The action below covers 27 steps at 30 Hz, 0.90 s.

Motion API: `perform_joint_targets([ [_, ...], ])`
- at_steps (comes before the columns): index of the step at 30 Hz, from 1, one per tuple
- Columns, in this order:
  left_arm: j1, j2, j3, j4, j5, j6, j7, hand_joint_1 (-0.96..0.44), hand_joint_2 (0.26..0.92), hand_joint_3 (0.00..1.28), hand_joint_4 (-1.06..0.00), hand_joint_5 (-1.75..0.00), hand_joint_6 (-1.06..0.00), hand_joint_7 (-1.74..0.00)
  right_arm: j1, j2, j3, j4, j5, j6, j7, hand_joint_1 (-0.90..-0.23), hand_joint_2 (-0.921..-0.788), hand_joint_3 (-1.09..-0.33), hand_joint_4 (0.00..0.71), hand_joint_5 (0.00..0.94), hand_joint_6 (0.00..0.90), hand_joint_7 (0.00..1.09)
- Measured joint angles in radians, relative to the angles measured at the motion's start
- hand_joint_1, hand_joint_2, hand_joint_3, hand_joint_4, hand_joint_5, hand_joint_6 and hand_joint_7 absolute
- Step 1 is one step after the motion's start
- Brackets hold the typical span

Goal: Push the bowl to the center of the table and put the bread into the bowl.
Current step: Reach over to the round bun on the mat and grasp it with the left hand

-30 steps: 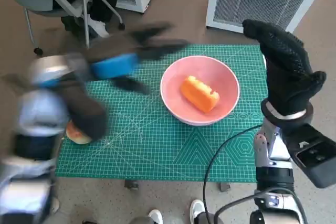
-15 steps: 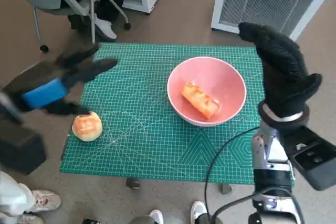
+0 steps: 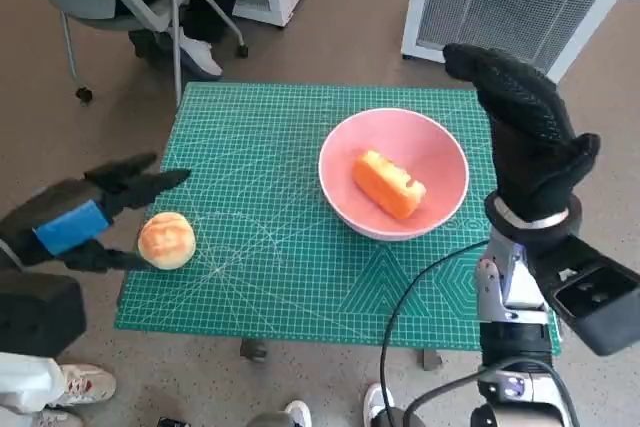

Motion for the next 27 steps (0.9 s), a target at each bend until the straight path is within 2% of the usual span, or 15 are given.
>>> perform_joint_targets([
  [7, -0.005, -0.015, -0.071, 0.005, 0.040, 0.076, 0.006, -0.16, 0.829, 0.00, -0.30, -0.02, -0.41, -0.05, -0.011, -0.001, -0.001, 0.006, 0.005, 0.010, 0.020, -0.554, -0.921, -0.838, -0.001, 0.427, -0.001, 0.63],
  [12, -0.028, -0.035, -0.142, 0.074, 0.072, 0.089, 0.009, -0.14, 0.833, 0.00, -0.36, -0.02, -0.47, -0.06, -0.015, -0.001, -0.002, 0.005, 0.009, 0.020, 0.031, -0.555, -0.921, -0.839, -0.001, 0.427, -0.001, 0.63],
  [15, -0.050, -0.051, -0.178, 0.128, 0.090, 0.087, 0.017, -0.12, 0.840, 0.01, -0.43, -0.04, -0.51, -0.08, -0.016, -0.003, -0.004, 0.005, 0.015, 0.023, 0.036, -0.555, -0.921, -0.840, -0.001, 0.427, -0.001, 0.63],
  [18, -0.084, -0.069, -0.221, 0.205, 0.127, 0.058, 0.048, -0.09, 0.865, 0.01, -0.57, -0.07, -0.61, -0.13, -0.016, -0.007, -0.007, 0.003, 0.016, 0.026, 0.037, -0.552, -0.921, -0.841, -0.001, 0.427, -0.001, 0.63],
  [19, -0.095, -0.074, -0.236, 0.233, 0.142, 0.047, 0.062, -0.07, 0.875, 0.01, -0.62, -0.08, -0.64, -0.16, -0.016, -0.007, -0.007, 0.002, 0.015, 0.027, 0.037, -0.551, -0.921, -0.843, -0.001, 0.427, -0.001, 0.63],
  [20, -0.107, -0.079, -0.250, 0.263, 0.159, 0.036, 0.076, -0.13, 0.884, 0.04, -0.66, -0.10, -0.63, -0.39, -0.017, -0.008, -0.007, 0.001, 0.015, 0.028, 0.037, -0.551, -0.921, -0.843, -0.001, 0.427, -0.001, 0.63],
  [21, -0.117, -0.084, -0.262, 0.290, 0.172, 0.023, 0.090, -0.21, 0.897, 0.09, -0.68, -0.20, -0.60, -0.74, -0.016, -0.009, -0.008, -0.001, 0.015, 0.029, 0.037, -0.550, -0.921, -0.844, -0.001, 0.427, -0.001, 0.63],
  [22, -0.128, -0.089, -0.272, 0.314, 0.186, 0.008, 0.106, -0.13, 0.906, 0.12, -0.63, -0.59, -0.58, -0.94, -0.016, -0.011, -0.008, -0.002, 0.015, 0.030, 0.037, -0.550, -0.921, -0.845, -0.001, 0.427, -0.001, 0.63],
  [23, -0.138, -0.093, -0.281, 0.335, 0.197, -0.006, 0.121, -0.09, 0.911, 0.14, -0.59, -0.84, -0.56, -1.08, -0.017, -0.013, -0.009, -0.003, 0.015, 0.030, 0.037, -0.550, -0.921, -0.845, -0.001, 0.427, -0.001, 0.63],
  [25, -0.160, -0.099, -0.297, 0.377, 0.216, -0.035, 0.152, -0.04, 0.916, 0.14, -0.58, -1.05, -0.56, -1.17, -0.016, -0.017, -0.009, -0.006, 0.015, 0.031, 0.037, -0.550, -0.921, -0.845, -0.001, 0.427, -0.001, 0.63],
  [27, -0.182, -0.102, -0.308, 0.413, 0.234, -0.063, 0.180, -0.02, 0.918, 0.13, -0.60, -1.14, -0.57, -1.19, -0.016, -0.019, -0.009, -0.009, 0.015, 0.033, 0.037, -0.549, -0.921, -0.845, -0.001, 0.427, -0.001, 0.63],
])
